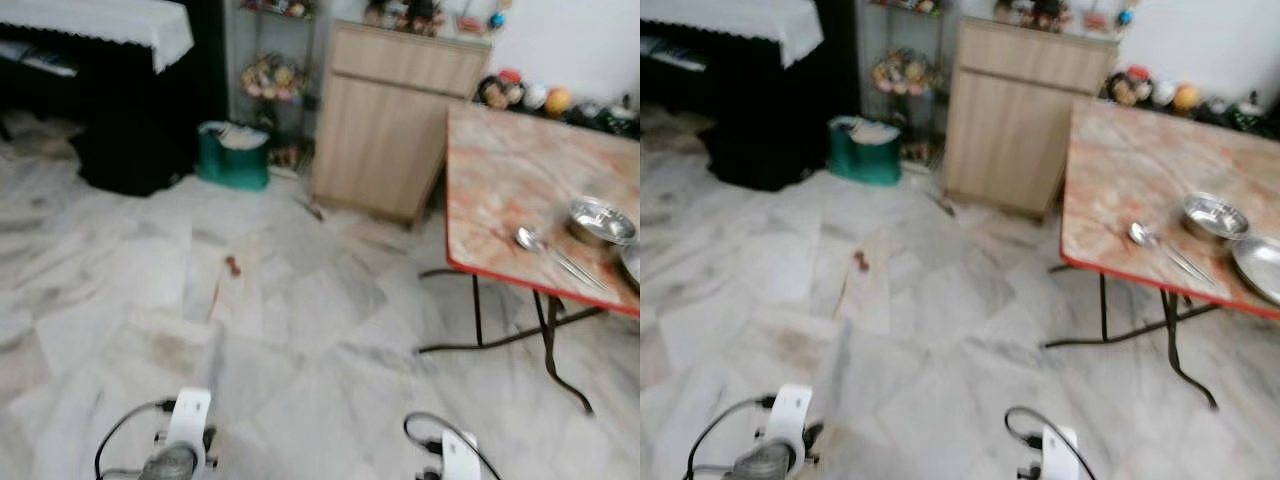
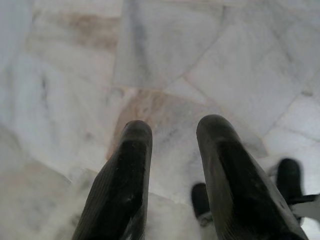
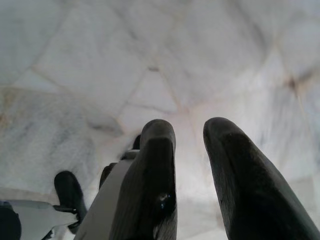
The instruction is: Setting the table
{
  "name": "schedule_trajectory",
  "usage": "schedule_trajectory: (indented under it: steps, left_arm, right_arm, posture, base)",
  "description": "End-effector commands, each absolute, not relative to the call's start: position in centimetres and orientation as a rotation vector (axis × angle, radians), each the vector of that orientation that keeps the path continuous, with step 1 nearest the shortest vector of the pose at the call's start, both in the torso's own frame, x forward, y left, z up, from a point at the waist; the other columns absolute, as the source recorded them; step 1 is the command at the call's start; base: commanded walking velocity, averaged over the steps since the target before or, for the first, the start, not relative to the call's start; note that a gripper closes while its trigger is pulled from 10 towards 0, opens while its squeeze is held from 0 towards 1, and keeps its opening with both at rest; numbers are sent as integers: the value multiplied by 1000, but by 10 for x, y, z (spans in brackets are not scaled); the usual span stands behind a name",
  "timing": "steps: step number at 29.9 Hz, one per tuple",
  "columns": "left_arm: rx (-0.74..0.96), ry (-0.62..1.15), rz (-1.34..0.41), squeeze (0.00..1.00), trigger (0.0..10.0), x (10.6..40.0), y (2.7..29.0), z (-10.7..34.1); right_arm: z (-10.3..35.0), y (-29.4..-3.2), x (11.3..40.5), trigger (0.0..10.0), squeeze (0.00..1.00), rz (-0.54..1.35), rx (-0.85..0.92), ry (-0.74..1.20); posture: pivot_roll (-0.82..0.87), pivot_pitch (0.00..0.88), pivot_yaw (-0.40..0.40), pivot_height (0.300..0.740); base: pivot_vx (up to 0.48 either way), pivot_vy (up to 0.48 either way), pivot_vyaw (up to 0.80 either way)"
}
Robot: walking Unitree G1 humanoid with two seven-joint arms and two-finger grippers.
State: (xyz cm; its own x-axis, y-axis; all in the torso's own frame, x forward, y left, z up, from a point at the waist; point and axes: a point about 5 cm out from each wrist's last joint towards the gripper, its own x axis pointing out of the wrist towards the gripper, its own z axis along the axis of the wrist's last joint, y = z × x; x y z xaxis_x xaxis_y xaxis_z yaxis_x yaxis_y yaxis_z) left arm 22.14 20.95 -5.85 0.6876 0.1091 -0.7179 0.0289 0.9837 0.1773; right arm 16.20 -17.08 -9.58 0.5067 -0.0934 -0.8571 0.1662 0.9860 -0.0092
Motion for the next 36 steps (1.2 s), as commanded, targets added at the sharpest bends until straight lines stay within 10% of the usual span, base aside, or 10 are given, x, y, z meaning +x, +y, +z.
schedule_trajectory:
  steps: [1, 13, 36]
  left_arm:
    - [165, 821, 24, 0, 10000, 221, 199, -61]
    - [168, 823, 24, 0, 10000, 221, 199, -61]
    - [196, 831, 9, 0, 10000, 220, 199, -62]
  right_arm:
    - [-96, -182, 160, 10000, 0, -182, 63, 1029]
    - [-95, -182, 160, 10000, 0, -175, 57, 1028]
    - [-95, -184, 161, 10000, 0, -182, 50, 1008]
  posture:
    - [109, 0, -71, 740]
    - [110, 0, -70, 740]
    - [110, 0, -64, 740]
  base:
    - [0, 0, -775]
    - [0, 0, -772]
    - [0, -112, 0]
